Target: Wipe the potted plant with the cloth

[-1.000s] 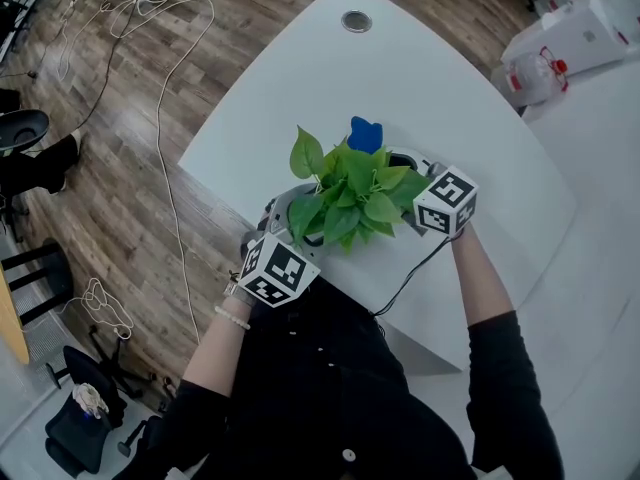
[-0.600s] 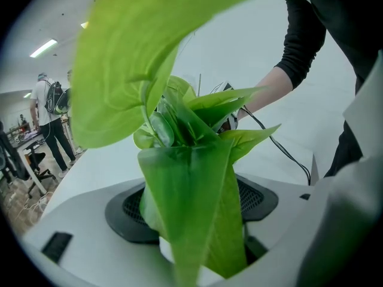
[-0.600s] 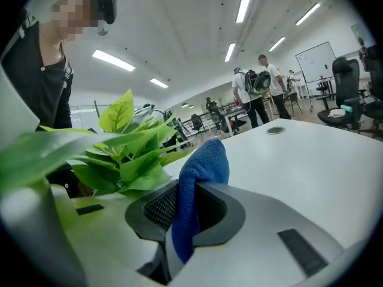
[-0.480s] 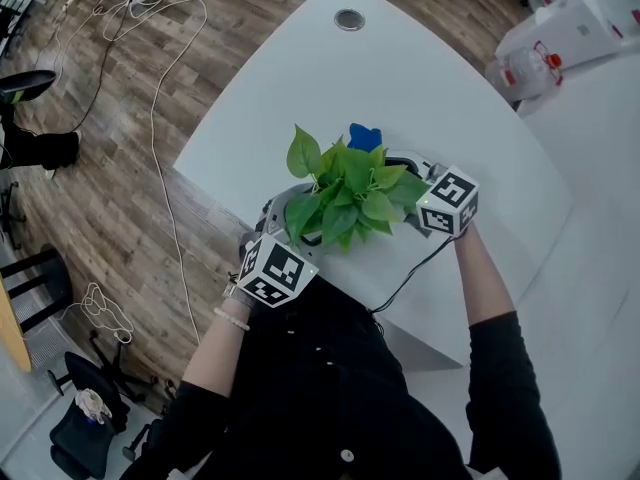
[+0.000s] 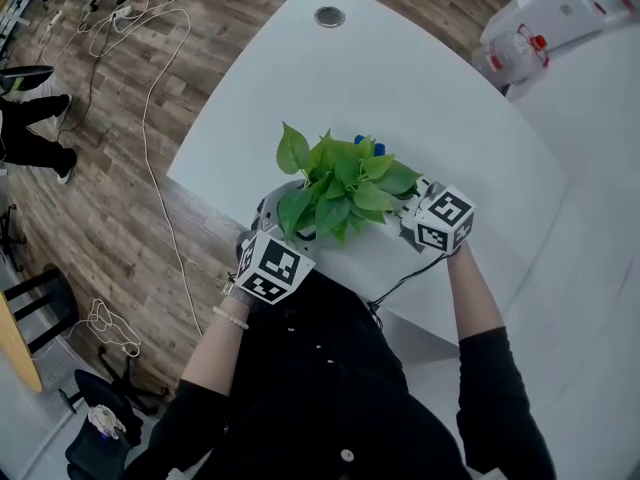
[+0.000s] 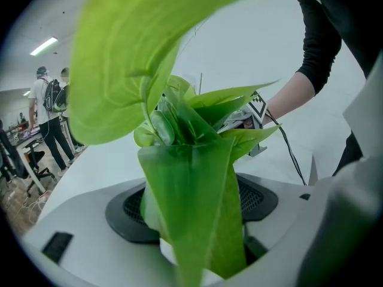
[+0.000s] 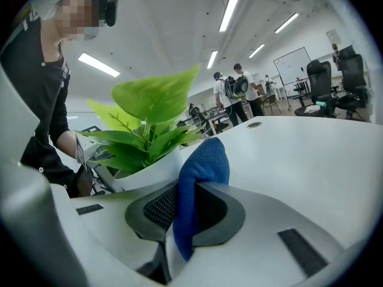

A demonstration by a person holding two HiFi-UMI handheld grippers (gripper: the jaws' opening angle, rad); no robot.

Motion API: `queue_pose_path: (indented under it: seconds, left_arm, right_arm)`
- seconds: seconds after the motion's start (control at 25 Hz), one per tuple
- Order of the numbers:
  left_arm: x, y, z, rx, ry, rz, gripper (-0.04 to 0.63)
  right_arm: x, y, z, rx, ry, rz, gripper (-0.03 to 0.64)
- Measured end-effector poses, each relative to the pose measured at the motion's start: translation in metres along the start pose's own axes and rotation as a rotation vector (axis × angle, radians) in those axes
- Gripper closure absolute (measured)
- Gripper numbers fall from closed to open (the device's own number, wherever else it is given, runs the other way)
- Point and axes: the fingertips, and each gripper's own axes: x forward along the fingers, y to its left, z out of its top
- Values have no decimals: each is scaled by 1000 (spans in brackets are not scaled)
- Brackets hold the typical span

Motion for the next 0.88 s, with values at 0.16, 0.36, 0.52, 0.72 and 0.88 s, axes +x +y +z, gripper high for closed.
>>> queue_pose_path:
  seconds: [0.16,0.36,0.52,0.72,0.88]
  left_arm:
    - [0,0,-1,-4,4,-2,225]
    - [-1,1,0,0,8,-6,225]
    - [-1,0,-1,0,11,-9,227]
    - [-2,0,1,0,15,-9,229]
    - [-2,0,1,5,18,-12,230]
  right_arm:
    - [-7,9,-7,21,-26,-44,534]
    - [-14,20,-14,34,-47,-102,534]
    - [-20,33,-24,33,-46,-146,534]
    - [-26,57,-29,26,-45,-171,534]
    - [-27,75,-29,24,-54,-181,534]
